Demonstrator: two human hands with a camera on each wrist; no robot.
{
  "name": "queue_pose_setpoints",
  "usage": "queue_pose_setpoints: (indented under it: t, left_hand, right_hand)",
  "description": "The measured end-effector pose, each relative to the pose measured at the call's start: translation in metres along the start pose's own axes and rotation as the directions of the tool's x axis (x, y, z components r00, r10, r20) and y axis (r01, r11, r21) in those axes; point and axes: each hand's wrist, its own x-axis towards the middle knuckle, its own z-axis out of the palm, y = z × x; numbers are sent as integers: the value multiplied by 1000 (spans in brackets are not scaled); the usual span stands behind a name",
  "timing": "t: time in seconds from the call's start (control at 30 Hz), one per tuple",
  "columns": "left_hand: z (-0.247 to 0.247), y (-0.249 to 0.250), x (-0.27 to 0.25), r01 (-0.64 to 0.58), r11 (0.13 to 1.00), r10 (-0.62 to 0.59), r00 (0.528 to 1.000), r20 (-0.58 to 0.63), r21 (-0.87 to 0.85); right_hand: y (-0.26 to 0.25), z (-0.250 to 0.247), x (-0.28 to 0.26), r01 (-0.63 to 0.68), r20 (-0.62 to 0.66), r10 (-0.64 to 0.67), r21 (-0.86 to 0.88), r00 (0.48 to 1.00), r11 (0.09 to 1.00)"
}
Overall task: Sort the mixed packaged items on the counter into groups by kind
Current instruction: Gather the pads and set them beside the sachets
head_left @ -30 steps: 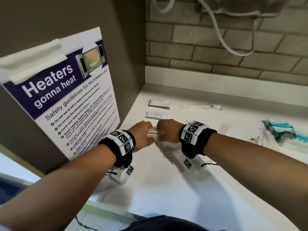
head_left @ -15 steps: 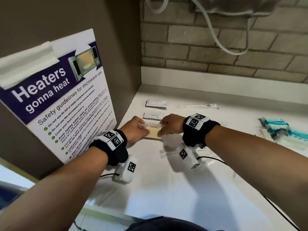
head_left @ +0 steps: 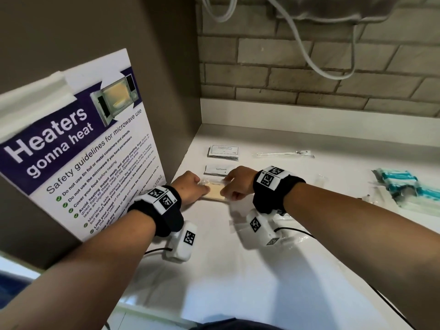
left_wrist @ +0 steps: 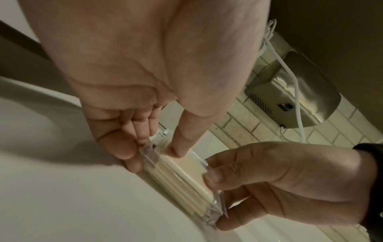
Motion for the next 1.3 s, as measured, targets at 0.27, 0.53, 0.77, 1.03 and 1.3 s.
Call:
queue_pose_setpoints:
  t: [0.27, 0.53, 0.77, 1.03, 1.3]
  left_hand:
    - [-10, 34, -30, -38, 979, 42, 999, -17, 198]
    - [-10, 27, -10, -2, 985, -2, 1000, 19, 170]
    - [-11, 30, -13, -12, 969, 22, 999, -37, 247]
    - [-12, 27, -8, -5, 939, 32, 997, -73, 344]
    - [-13, 28, -12, -32, 932, 65, 995, -78, 361]
  right_hand:
    - [-5, -4, -1, -21, 21, 22, -44, 1000, 999]
    - [-9, -3, 4, -53, -24, 50, -138, 998, 989]
    - [-16, -7, 0, -33, -80, 11, -271, 997, 962]
    - [-13, -6, -3, -32, -126, -8, -313, 992, 949]
    - [-4, -11, -6, 42, -91, -63, -220, 994, 975]
